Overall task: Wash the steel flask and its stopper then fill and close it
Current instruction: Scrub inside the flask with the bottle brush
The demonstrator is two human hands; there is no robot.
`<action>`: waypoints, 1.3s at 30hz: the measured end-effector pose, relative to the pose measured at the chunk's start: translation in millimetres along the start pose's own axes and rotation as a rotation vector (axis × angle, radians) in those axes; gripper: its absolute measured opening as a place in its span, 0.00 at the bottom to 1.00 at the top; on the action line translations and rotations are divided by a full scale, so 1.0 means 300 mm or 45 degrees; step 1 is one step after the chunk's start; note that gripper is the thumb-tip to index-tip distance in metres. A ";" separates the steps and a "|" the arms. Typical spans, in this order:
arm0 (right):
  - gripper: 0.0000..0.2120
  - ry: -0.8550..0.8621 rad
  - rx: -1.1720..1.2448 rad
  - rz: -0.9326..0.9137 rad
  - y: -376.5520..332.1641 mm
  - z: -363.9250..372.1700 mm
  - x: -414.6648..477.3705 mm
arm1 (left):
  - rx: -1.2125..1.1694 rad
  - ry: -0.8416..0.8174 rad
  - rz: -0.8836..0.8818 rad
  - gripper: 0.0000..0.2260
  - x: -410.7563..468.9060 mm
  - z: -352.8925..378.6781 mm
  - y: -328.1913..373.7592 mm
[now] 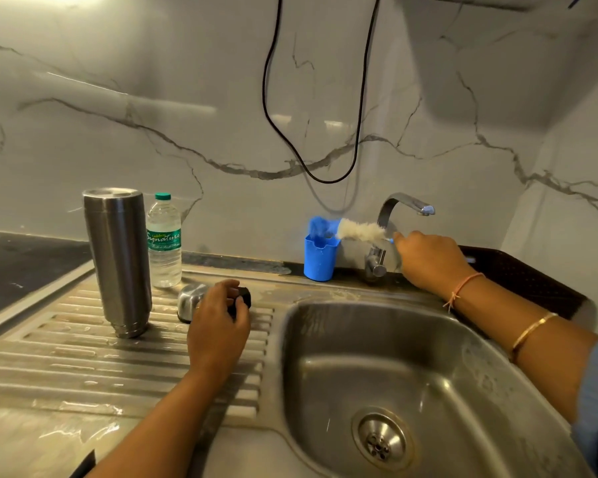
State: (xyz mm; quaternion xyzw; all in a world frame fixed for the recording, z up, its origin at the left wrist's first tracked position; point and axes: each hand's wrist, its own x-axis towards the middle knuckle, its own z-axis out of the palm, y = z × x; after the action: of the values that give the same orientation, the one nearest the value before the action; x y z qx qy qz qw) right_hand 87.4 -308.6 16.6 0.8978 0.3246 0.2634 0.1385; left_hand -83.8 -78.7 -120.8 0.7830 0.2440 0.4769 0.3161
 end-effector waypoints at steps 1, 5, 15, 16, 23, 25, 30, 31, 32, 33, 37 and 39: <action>0.16 0.001 0.009 -0.008 -0.004 0.009 -0.007 | -0.006 0.036 0.006 0.10 0.004 -0.007 -0.002; 0.19 0.130 0.046 0.083 0.020 0.018 -0.007 | -0.035 0.200 0.100 0.11 0.037 -0.050 -0.021; 0.20 0.064 0.161 0.110 0.012 0.052 -0.056 | 0.067 0.654 -0.185 0.34 0.144 -0.261 -0.167; 0.19 0.043 0.168 0.104 0.009 0.050 -0.056 | 0.040 0.574 -0.266 0.37 0.153 -0.271 -0.189; 0.22 0.112 0.279 0.170 0.012 0.047 -0.056 | -0.166 0.125 -0.588 0.47 0.190 -0.314 -0.243; 0.21 0.043 0.289 0.170 0.006 0.051 -0.060 | -0.130 0.056 -0.576 0.46 0.196 -0.322 -0.239; 0.18 -0.071 0.358 0.235 -0.001 0.076 -0.082 | -0.041 0.169 -0.514 0.37 0.172 -0.323 -0.191; 0.18 -0.075 0.400 0.261 0.003 0.082 -0.088 | -0.035 0.215 -0.523 0.36 0.154 -0.315 -0.173; 0.17 -0.084 0.461 0.291 0.007 0.088 -0.093 | -0.039 0.251 -0.528 0.35 0.137 -0.306 -0.153; 0.16 -0.100 0.533 0.322 0.013 0.094 -0.098 | -0.054 0.280 -0.527 0.35 0.122 -0.297 -0.132; 0.11 -0.190 0.743 0.381 0.024 0.113 -0.129 | -0.178 0.354 -0.493 0.36 0.105 -0.264 -0.035; 0.11 -0.193 0.807 0.369 0.023 0.124 -0.159 | -0.261 0.338 -0.460 0.35 0.108 -0.235 0.020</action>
State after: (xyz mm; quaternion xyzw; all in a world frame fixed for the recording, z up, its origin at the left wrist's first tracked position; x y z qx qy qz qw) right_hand 80.7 -347.8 -29.4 0.9499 0.2481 0.0993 -0.1621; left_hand -133.1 -42.1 -72.9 0.6210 0.3697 0.5337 0.4391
